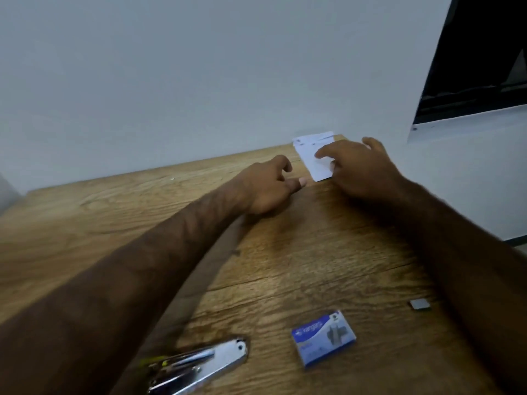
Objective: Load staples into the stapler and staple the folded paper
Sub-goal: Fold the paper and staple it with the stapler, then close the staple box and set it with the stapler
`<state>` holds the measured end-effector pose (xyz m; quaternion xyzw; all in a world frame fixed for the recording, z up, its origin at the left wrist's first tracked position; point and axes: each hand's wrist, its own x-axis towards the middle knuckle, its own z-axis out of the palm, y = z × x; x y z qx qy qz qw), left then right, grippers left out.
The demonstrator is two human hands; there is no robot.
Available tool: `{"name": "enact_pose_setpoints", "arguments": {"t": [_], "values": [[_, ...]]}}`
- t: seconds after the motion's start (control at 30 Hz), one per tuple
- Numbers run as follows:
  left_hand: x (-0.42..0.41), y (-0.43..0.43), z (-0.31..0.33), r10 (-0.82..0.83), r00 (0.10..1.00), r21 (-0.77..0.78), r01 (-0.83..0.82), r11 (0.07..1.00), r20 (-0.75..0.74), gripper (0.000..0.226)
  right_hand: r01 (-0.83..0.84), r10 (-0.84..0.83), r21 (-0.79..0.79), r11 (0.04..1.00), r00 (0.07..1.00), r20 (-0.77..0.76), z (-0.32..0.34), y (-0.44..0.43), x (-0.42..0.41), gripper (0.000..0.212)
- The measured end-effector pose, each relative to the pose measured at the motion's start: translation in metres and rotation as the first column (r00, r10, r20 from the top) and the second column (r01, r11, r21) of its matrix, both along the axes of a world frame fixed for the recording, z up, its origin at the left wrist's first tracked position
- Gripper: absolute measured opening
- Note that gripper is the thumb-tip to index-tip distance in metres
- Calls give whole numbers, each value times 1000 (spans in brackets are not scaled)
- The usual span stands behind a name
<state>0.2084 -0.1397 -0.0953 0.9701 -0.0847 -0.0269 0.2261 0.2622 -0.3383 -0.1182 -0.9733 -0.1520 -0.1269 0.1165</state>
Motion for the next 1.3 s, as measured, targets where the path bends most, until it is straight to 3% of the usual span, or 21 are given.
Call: {"name": "enact_pose_setpoints", "arguments": {"t": [0.17, 0.33, 0.4, 0.6, 0.77, 0.83, 1.0, 1.1, 1.3], "values": [[-43, 29, 6, 22, 1000, -64, -21, 998, 17, 36, -67, 67, 17, 998, 997, -29, 13, 6, -24, 34], [-88, 41, 7, -51, 998, 22, 52, 998, -20, 33, -176, 226, 296, 939, 963, -144, 28, 3, -70, 21], [-104, 43, 8, -92, 995, 116, 95, 989, -33, 35, -217, 280, 321, 922, 946, -165, 30, -2, -93, 21], [-156, 50, 9, -177, 984, 185, 180, 966, -31, 48, -298, 374, 312, 902, 901, -220, 35, -38, -160, 22], [-187, 54, 9, -216, 976, 44, 217, 975, -28, 52, -332, 364, 150, 931, 838, -405, 35, -72, -189, 62], [-195, 54, 9, -253, 966, 18, 254, 967, -42, 50, -334, 345, 101, 937, 844, -411, 32, -81, -195, 66], [-204, 53, 10, -291, 956, 77, 293, 953, -38, 55, -332, 342, 90, 939, 870, -356, 24, -87, -200, 52], [-206, 47, 6, -308, 951, 157, 305, 939, -8, 69, -296, 317, 113, 948, 894, -315, 20, -84, -201, 37], [-206, 25, -2, -331, 942, 234, 311, 921, 54, 72, -273, 287, 89, 958, 919, -268, 15, -79, -202, 40]]}}
